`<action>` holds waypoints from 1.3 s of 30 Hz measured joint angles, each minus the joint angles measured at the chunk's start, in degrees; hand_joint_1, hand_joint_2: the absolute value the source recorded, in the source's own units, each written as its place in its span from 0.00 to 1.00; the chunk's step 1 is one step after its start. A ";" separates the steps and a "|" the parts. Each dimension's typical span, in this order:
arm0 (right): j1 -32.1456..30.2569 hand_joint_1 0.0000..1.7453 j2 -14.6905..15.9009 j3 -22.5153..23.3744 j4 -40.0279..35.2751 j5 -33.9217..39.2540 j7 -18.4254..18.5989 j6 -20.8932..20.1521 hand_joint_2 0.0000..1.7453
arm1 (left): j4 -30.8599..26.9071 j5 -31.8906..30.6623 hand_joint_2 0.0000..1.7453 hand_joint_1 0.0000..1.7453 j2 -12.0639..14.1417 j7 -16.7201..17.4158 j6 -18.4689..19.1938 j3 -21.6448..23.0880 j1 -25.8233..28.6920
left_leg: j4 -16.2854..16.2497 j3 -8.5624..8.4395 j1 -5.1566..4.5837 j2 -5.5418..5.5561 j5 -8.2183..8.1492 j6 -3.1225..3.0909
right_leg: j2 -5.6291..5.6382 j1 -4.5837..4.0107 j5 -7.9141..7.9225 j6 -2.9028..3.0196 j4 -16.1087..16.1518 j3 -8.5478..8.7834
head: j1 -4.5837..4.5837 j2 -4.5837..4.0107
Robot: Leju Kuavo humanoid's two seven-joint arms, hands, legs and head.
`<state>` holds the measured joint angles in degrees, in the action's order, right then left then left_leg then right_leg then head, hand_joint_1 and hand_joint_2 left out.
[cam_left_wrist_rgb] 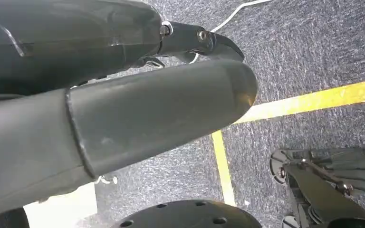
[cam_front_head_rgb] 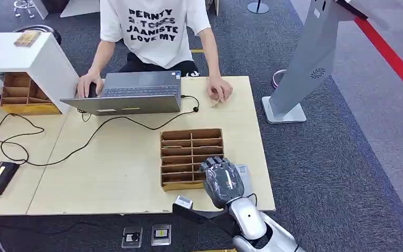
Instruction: Pass the card to the sensor for recognition and then transmit it.
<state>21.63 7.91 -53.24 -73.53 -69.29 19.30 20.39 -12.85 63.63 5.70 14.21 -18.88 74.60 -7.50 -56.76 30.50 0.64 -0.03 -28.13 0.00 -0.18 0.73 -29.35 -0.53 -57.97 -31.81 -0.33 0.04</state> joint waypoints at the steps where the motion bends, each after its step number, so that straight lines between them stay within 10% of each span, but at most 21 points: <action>1: 0.00 0.48 0.02 0.00 0.00 0.02 0.00 0.00 1.00 | 0.00 0.00 0.00 0.00 0.00 0.00 -0.02 0.00 0.00 | 0.00 0.00 0.00 0.00 0.00 0.00 | 0.00 0.00 0.00 0.00 0.00 0.00 | 0.00 -0.02; 14: -0.01 0.48 0.13 0.00 0.00 0.02 0.00 0.00 1.00 | 0.00 -0.02 0.00 0.00 0.00 0.00 0.00 0.00 0.00 | 0.00 0.00 0.00 0.00 0.00 0.00 | 0.00 0.00 0.00 0.00 0.00 0.00 | 0.00 0.00; 16: -0.01 0.67 0.13 0.00 0.00 0.02 0.00 0.00 1.00 | 0.00 -0.02 0.00 0.00 0.00 0.00 0.00 0.00 0.00 | 0.00 0.00 0.00 0.00 0.00 0.00 | 0.00 0.00 0.00 0.00 0.00 0.00 | 0.00 0.00; 39: 3.30 0.88 -0.37 -0.26 3.67 4.68 -3.45 2.86 1.00 | 0.00 0.44 0.00 0.00 0.02 0.00 -0.04 -0.02 0.00 | 0.00 0.01 0.00 0.00 0.00 0.00 | -0.02 0.00 0.00 0.00 0.00 0.01 | -0.02 -0.02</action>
<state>24.94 7.54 -53.51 -69.85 -64.61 15.85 23.26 -12.85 64.06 5.73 14.21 -18.93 74.58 -7.50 -56.75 30.52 0.64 -0.03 -28.13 0.00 -0.19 0.72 -29.35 -0.53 -57.97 -31.80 -0.35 0.02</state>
